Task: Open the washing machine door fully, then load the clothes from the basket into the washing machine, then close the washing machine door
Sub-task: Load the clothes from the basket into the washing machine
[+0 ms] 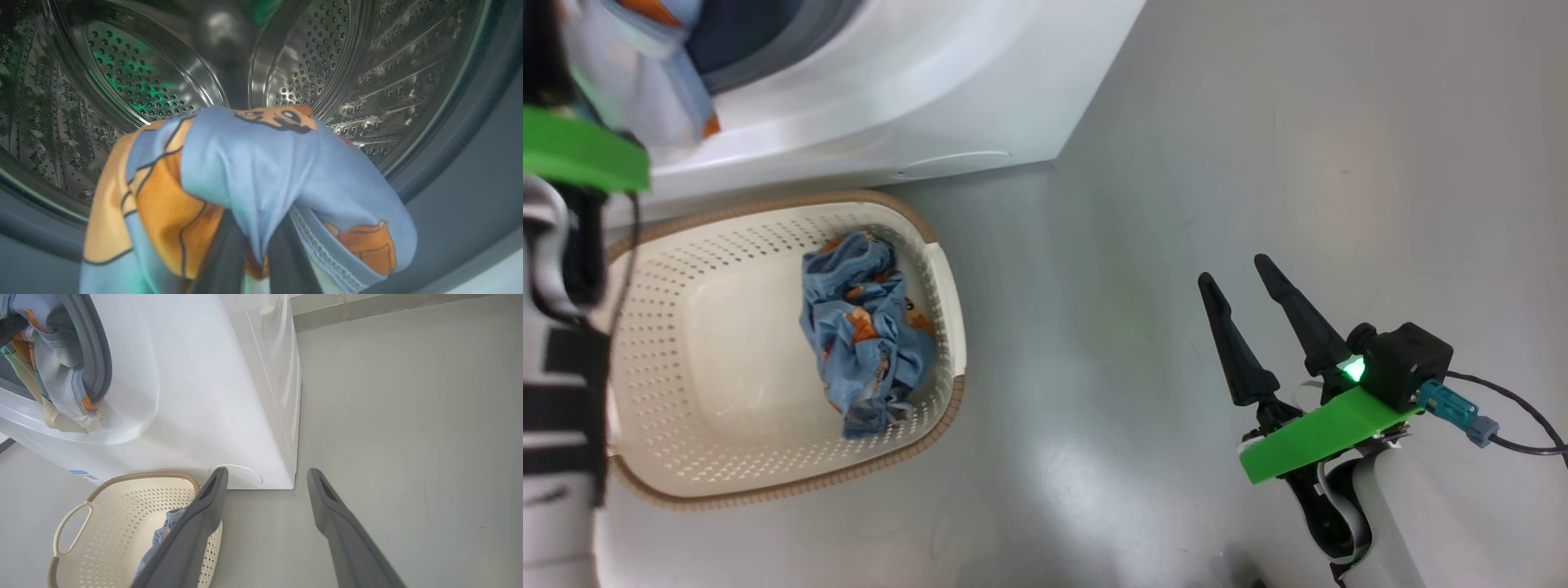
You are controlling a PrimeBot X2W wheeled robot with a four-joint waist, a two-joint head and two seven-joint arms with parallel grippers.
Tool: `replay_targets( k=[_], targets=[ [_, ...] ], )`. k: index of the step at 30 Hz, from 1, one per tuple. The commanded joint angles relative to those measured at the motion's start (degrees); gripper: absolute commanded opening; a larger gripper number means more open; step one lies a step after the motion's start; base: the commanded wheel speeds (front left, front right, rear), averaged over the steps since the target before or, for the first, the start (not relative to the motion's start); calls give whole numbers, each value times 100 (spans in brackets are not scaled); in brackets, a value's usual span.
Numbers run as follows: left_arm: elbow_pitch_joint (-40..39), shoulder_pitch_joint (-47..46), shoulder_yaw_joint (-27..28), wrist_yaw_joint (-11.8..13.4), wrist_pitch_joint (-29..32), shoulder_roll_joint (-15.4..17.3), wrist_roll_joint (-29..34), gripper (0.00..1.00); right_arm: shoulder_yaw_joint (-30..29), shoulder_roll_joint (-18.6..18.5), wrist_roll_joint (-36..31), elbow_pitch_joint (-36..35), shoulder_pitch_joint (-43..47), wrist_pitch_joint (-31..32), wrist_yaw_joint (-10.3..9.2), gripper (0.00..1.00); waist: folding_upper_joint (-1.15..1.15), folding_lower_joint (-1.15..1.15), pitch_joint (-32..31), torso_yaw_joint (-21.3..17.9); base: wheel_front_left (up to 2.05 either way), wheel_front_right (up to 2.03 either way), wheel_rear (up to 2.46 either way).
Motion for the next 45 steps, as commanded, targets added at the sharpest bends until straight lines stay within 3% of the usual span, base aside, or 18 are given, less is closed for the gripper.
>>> replay_targets(
  k=[1,17,24,25,32,39,45],
  targets=[
    [-39,-184,137,-15,56,301,-5,0,143,50,73,-112,159,-69,16,100,0,0,71,-84,0,0,0],
    [1674,-2149,-195,79,892,563,201,0,138,187,108,-185,90,-69,16,100,0,0,752,-330,0,0,0],
    [2085,-2696,-331,144,775,604,346,0,177,228,122,-183,82,-69,16,100,0,0,927,-365,0,0,0],
    [2119,-2849,-437,172,476,632,493,0,196,237,125,-176,76,-69,16,100,0,0,969,-381,0,0,0],
    [2064,-3257,-669,320,-317,767,936,0,280,264,154,-183,22,-69,16,100,0,0,1102,-471,0,0,0],
    [997,-3139,-503,426,-364,900,1167,0,292,275,155,-180,20,-69,16,100,0,0,1157,-538,0,0,0],
    [418,-2876,-348,367,-365,965,1288,0,345,290,159,-143,-16,-69,16,100,0,0,1149,-537,0,0,0]
  ],
)
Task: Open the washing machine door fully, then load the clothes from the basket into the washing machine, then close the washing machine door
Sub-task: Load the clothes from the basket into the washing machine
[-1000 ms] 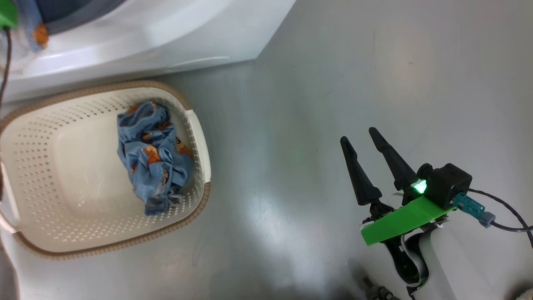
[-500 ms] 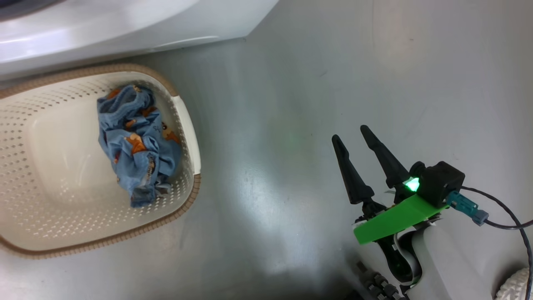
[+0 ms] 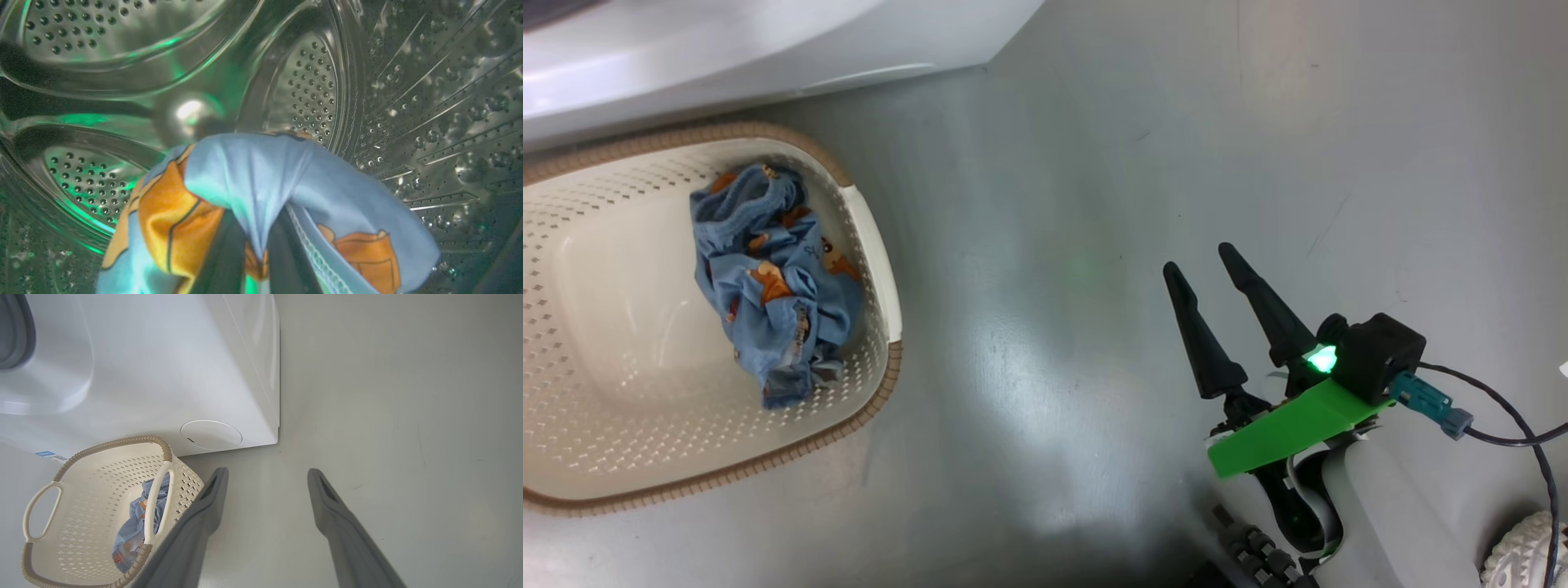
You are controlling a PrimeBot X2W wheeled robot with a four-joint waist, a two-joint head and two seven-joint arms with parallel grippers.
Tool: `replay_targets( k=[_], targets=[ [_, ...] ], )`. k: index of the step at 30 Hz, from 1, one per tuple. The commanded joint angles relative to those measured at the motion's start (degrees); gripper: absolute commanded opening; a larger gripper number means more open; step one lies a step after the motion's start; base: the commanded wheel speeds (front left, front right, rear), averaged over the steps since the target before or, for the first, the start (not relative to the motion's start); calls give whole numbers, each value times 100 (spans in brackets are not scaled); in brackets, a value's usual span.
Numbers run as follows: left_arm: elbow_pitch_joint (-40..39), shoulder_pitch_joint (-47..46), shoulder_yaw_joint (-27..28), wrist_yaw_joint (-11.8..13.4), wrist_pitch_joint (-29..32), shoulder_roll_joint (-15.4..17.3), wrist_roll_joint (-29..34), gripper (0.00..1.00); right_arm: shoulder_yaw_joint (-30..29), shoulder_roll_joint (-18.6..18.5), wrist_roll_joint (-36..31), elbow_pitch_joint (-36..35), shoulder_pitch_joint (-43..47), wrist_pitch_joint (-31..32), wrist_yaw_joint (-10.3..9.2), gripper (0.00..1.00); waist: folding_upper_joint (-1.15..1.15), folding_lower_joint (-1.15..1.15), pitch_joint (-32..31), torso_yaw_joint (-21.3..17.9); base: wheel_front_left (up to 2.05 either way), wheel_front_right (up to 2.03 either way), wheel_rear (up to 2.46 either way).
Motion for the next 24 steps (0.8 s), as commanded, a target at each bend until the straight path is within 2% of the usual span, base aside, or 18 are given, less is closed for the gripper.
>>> replay_targets(
  k=[1,5,10,11,12,13,17,24],
  targets=[
    [-406,44,88,-55,-28,279,81,0,155,30,26,-89,105,-69,16,100,0,0,29,0,0,0,0],
    [-685,176,171,-136,-28,217,85,0,190,38,33,-71,61,-69,16,100,0,0,26,5,0,0,0],
    [-241,340,291,-167,-29,93,4,0,211,35,50,-20,47,-69,16,100,0,0,-19,0,0,0,0],
    [-106,354,302,-181,-29,58,-32,9,210,32,52,-9,59,-69,16,100,0,0,-32,5,0,0,0],
    [48,363,285,-193,-29,38,-36,52,208,29,54,0,67,-69,16,100,0,0,-43,14,0,0,0],
    [267,360,283,-199,-29,-2,-70,100,204,26,56,11,78,-69,16,100,0,0,-62,29,0,0,0],
    [1036,154,213,-236,-29,-152,-163,100,220,18,60,59,72,-69,16,100,0,0,-135,88,0,0,0],
    [1575,132,35,-250,-29,-447,-179,100,135,-23,63,100,68,-69,16,100,0,0,-377,304,0,0,0]
  ],
)
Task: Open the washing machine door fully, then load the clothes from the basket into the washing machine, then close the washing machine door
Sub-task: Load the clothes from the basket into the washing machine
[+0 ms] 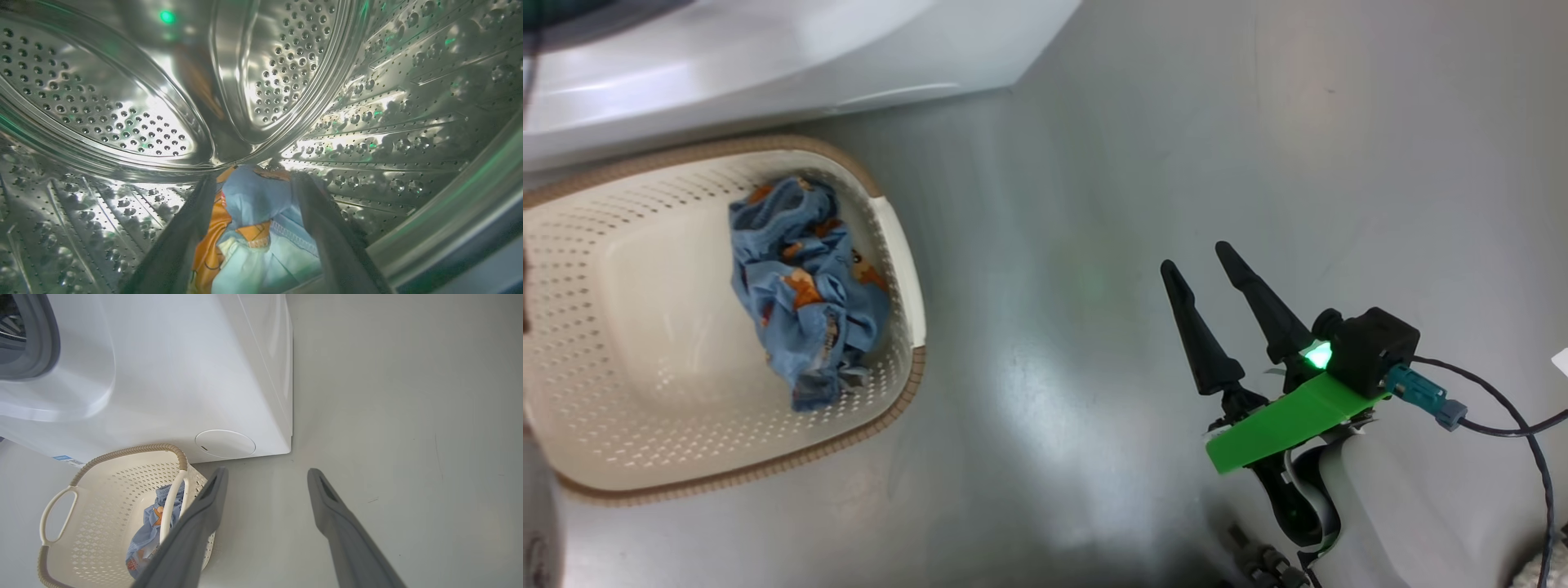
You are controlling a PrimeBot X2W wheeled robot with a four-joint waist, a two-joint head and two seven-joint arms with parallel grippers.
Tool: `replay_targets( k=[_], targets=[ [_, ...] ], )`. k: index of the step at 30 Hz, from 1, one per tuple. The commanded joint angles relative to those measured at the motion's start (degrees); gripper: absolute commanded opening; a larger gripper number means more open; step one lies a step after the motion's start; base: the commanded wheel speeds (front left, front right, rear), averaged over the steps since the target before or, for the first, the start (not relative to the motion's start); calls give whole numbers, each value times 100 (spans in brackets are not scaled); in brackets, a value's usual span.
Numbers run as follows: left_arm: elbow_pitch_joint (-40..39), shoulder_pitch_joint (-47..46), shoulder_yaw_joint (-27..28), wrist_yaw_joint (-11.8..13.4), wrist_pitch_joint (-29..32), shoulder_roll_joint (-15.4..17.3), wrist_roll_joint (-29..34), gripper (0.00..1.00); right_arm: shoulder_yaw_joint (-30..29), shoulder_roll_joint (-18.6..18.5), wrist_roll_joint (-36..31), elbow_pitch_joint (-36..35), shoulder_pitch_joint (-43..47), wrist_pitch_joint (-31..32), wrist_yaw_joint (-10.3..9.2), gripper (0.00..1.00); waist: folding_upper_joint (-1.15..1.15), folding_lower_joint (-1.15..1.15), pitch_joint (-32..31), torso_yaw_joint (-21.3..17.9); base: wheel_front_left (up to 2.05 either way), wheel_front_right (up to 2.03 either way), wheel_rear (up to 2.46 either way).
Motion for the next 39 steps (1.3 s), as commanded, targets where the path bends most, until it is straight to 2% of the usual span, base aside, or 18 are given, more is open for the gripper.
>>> replay_targets(
  k=[1,12,18,30,39],
  targets=[
    [-99,-21,16,-17,-29,210,-7,100,86,-13,23,-78,184,-70,16,100,0,0,-112,102,0,0,0],
    [108,593,57,-25,-29,-74,-201,100,1,-96,28,20,282,-70,16,100,0,0,-666,378,0,0,0],
    [-101,965,168,-29,-29,-176,-315,100,-48,-127,29,65,368,-70,16,100,0,0,-1021,476,0,0,0],
    [-1105,2410,436,-24,-29,-221,-361,100,-174,-141,-44,36,698,-70,16,100,0,0,-1845,623,0,0,0],
    [-2413,4003,864,63,-29,-323,-377,100,-233,-139,-144,-86,950,-70,16,100,0,0,-2412,666,0,0,0]
  ],
)
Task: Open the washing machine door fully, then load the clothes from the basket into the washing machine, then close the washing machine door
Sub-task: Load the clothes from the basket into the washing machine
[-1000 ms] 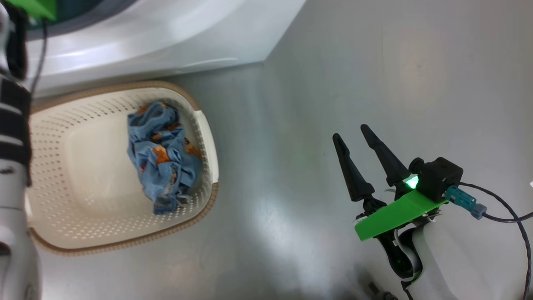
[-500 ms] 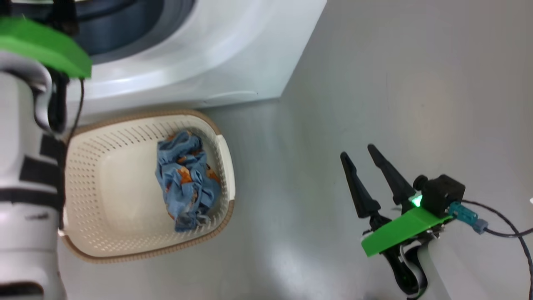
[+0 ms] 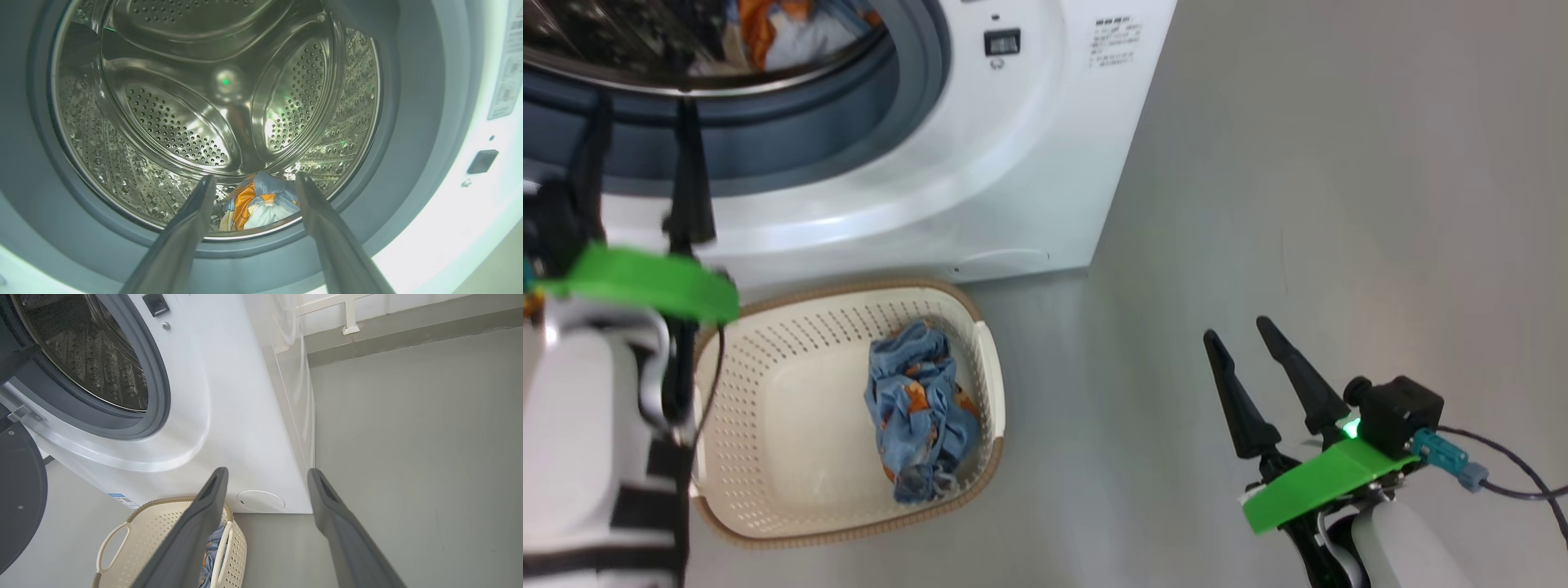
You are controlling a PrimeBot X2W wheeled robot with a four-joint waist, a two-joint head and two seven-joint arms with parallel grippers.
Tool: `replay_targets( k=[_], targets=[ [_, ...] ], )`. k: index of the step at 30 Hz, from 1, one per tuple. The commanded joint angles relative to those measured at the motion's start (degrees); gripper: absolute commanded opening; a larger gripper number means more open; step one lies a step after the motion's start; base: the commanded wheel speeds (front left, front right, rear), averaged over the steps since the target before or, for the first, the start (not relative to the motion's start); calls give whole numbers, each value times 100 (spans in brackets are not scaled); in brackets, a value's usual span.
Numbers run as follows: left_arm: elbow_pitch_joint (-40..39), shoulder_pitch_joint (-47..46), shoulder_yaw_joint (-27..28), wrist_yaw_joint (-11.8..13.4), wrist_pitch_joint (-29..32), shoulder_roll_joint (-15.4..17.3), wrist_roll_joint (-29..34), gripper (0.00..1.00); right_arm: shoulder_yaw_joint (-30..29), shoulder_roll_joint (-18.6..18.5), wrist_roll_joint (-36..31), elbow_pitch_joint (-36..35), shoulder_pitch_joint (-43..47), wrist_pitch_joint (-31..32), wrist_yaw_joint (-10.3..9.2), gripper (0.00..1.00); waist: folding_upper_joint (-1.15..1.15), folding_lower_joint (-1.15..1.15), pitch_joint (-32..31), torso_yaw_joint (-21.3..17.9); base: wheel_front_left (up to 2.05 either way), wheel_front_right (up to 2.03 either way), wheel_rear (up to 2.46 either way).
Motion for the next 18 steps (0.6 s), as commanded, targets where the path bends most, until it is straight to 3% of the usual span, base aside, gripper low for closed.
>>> replay_targets(
  k=[1,10,18],
  targets=[
    [-378,393,212,1,-29,188,2,100,102,7,-95,-156,193,-70,16,100,0,0,-284,42,0,0,0],
    [-1280,1503,499,131,-29,63,92,100,54,-45,-169,-275,392,-70,16,100,0,0,-707,89,0,0,0],
    [-1999,2638,781,265,-29,-276,119,100,74,-78,-183,-320,579,-70,16,100,0,0,-1072,102,0,0,0]
  ],
)
